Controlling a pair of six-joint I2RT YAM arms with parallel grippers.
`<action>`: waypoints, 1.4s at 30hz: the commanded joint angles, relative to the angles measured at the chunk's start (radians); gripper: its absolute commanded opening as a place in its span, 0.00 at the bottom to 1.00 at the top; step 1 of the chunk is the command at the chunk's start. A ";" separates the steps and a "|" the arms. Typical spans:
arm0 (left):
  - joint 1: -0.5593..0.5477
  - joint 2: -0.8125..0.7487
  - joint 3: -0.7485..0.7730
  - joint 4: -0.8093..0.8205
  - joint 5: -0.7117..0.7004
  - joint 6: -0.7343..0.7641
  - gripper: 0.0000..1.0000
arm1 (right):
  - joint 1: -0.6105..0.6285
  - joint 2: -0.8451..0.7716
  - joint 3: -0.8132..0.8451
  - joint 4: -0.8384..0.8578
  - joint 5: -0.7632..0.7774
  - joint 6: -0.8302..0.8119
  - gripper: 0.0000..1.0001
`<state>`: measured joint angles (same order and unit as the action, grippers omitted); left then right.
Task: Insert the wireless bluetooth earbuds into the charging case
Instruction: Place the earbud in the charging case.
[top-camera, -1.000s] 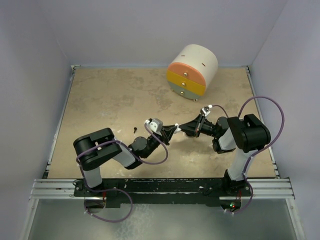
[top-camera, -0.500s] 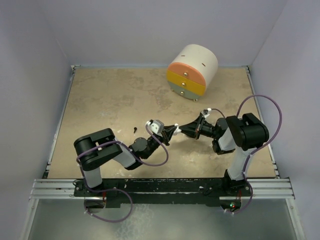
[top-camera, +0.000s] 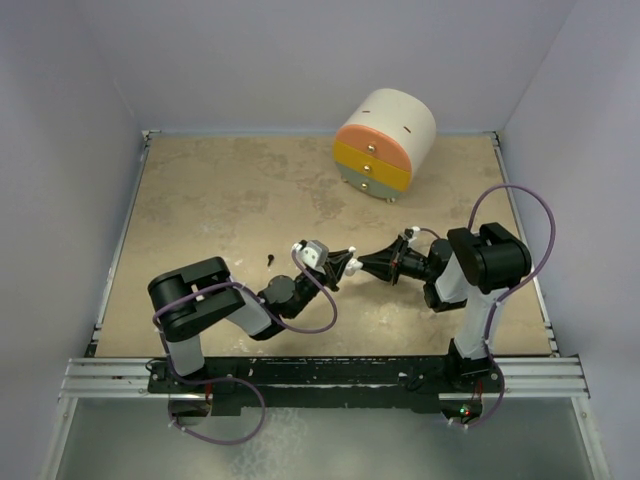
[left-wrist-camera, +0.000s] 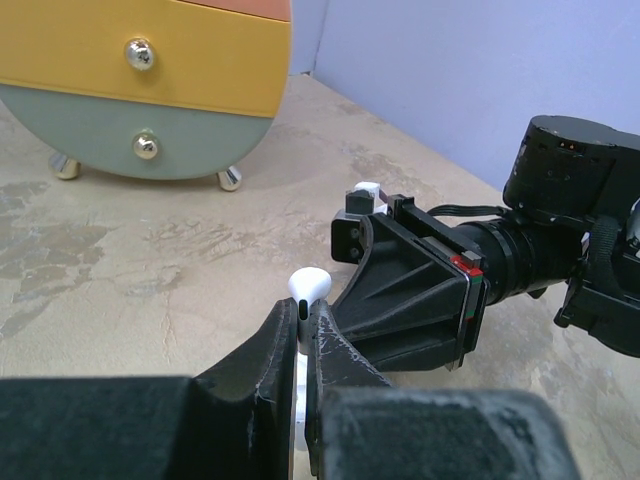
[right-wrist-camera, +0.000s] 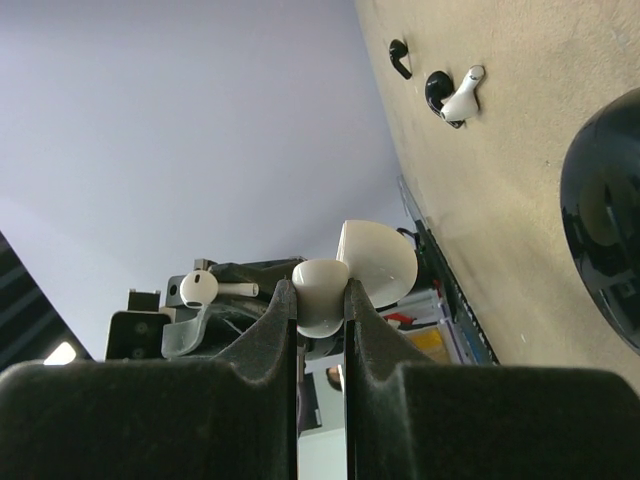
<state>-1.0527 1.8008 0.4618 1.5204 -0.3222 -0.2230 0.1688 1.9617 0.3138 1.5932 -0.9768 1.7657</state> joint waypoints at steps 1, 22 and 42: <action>-0.012 0.003 -0.001 0.200 -0.012 0.013 0.00 | -0.005 -0.040 0.003 0.791 -0.004 0.012 0.00; -0.034 -0.056 -0.009 0.201 -0.081 0.046 0.00 | -0.005 -0.102 0.037 0.794 0.009 -0.128 0.00; -0.047 -0.013 0.016 0.202 -0.077 0.037 0.00 | -0.005 -0.167 0.023 0.794 -0.004 -0.141 0.00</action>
<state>-1.0916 1.7756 0.4580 1.5215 -0.3973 -0.1902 0.1688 1.8259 0.3283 1.5948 -0.9607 1.6444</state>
